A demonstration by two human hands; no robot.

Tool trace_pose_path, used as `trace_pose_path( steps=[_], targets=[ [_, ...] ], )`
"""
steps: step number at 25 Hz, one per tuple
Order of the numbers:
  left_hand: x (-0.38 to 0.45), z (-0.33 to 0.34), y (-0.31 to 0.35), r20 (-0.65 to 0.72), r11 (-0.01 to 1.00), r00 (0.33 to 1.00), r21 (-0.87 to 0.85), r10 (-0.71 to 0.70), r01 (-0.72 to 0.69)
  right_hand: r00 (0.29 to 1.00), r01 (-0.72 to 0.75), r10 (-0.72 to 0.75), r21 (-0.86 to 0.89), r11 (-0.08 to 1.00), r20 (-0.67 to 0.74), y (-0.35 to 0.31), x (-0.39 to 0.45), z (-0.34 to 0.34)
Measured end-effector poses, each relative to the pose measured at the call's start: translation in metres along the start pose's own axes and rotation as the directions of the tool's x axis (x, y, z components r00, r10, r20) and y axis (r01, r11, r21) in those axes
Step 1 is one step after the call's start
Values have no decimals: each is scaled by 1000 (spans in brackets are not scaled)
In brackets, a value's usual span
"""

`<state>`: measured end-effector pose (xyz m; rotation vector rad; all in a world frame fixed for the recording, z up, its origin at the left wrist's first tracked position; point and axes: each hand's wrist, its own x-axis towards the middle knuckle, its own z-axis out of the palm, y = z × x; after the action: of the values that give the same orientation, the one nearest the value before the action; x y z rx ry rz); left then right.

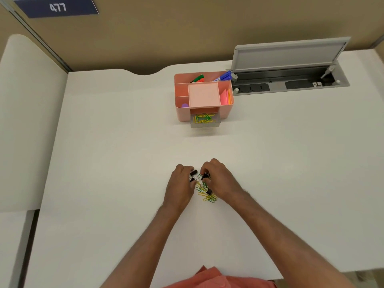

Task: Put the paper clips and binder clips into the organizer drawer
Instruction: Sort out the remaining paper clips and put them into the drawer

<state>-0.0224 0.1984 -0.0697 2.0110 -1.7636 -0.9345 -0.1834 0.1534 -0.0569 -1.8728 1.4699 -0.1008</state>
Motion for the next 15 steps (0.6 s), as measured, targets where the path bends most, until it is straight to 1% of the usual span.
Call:
trace_pose_path(
  steps=[1, 3, 5, 8, 10, 12, 15],
  targets=[
    [2, -1, 1, 14, 1000, 1000, 21, 1, -1, 1000, -6, 6, 23, 1000, 17, 1, 1, -1],
    [5, -4, 2, 26, 999, 1000, 48, 0, -1, 999, -37, 31, 127, 991, 43, 2, 2, -4],
    [6, -6, 3, 28, 998, 1000, 62, -11, 9, 994, -99, 87, 240, 966, 61, 4, 2, -9],
    [9, -8, 4, 42, 995, 999, 99, -11, 7, 980, -197, 178, 359, 912, 86, 10, 3, -17],
    [10, -8, 6, 49, 992, 999, 129, 5, -11, 973, -225, 225, 431, 874, 52, 18, 5, -25],
    [10, -9, 7, 44, 991, 999, 131, 10, -16, 965, -226, 261, 451, 863, -15, 29, 9, -33],
    [14, -12, 7, 12, 998, 999, 32, -52, 51, 958, -213, 273, 420, 882, -86, 40, 12, -40]
  ],
)
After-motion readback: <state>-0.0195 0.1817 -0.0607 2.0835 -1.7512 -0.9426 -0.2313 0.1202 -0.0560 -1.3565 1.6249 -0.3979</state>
